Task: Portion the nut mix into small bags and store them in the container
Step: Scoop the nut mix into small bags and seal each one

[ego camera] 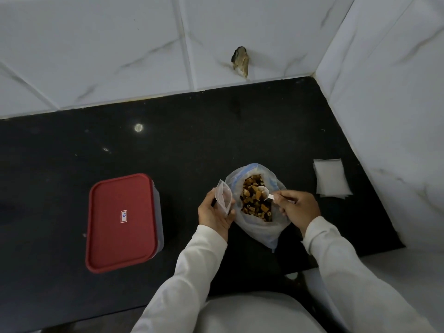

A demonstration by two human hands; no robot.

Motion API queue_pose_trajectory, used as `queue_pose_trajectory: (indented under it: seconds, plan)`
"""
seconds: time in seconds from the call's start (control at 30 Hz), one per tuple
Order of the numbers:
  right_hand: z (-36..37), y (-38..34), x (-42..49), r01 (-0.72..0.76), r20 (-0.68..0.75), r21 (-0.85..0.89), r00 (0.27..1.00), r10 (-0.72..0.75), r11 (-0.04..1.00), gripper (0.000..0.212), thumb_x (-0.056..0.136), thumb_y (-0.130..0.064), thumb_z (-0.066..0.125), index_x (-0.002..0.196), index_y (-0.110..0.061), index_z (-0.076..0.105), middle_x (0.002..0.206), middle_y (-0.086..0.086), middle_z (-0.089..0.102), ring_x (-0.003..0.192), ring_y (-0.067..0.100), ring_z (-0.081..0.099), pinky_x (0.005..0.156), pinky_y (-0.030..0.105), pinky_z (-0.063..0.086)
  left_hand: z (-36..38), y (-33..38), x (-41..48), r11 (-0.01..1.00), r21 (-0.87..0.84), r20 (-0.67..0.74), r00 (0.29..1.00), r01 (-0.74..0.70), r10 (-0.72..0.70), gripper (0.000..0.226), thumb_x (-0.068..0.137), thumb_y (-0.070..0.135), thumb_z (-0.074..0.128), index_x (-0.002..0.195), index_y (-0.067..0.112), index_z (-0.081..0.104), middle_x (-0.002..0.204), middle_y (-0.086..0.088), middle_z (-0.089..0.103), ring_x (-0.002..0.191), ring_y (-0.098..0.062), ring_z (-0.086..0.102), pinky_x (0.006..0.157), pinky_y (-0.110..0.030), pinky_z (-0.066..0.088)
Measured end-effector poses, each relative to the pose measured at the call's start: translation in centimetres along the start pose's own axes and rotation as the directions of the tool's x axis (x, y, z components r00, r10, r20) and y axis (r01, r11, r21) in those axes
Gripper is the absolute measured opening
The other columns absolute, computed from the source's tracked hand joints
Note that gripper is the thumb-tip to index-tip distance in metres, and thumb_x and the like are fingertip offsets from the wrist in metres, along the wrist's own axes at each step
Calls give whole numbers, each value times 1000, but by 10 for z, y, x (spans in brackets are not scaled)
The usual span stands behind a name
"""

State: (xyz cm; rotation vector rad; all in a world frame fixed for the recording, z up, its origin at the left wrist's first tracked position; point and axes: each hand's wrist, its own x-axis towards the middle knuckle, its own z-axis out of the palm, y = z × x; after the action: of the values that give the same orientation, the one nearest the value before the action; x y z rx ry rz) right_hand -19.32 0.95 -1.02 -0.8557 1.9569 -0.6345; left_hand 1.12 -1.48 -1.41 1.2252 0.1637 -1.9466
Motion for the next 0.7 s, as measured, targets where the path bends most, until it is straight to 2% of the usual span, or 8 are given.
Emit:
queue_pose_trajectory:
  seconds: [0.17,0.43,0.6,0.7]
  plan:
    - [-14,-7,-17,-34,-18,115,999,37,993,13,91,-19,65,101,-24,71,86,2,70,78,15,63,70,26,51,1,3,-7,1000,-8,14,1000,-5,5,26,91,31,60,111,15,65,84,-4,69,65,-15,66,50,-24,50]
    - [-32,-37,-53,70,-55,243,997,-59,967,14,90,-16,64,101,-21,70,85,5,70,74,15,62,66,26,50,8,6,-18,1000,-2,16,1000,-15,15,28,90,32,62,111,14,65,89,-6,68,67,-16,66,49,-24,51]
    - [-28,-63,-75,126,-22,353,992,-127,927,10,87,-17,67,93,-23,72,74,4,69,66,11,59,67,26,52,14,5,-22,1000,7,-27,1000,-10,10,39,90,34,64,124,16,65,114,-10,66,85,-21,65,49,-25,53]
    - [-21,-75,-86,126,33,404,988,-152,906,9,87,-15,67,89,-22,73,67,3,65,62,9,57,64,23,51,15,4,-20,1000,14,-57,998,-9,10,38,91,34,63,124,17,65,126,-13,63,100,-26,63,50,-27,54]
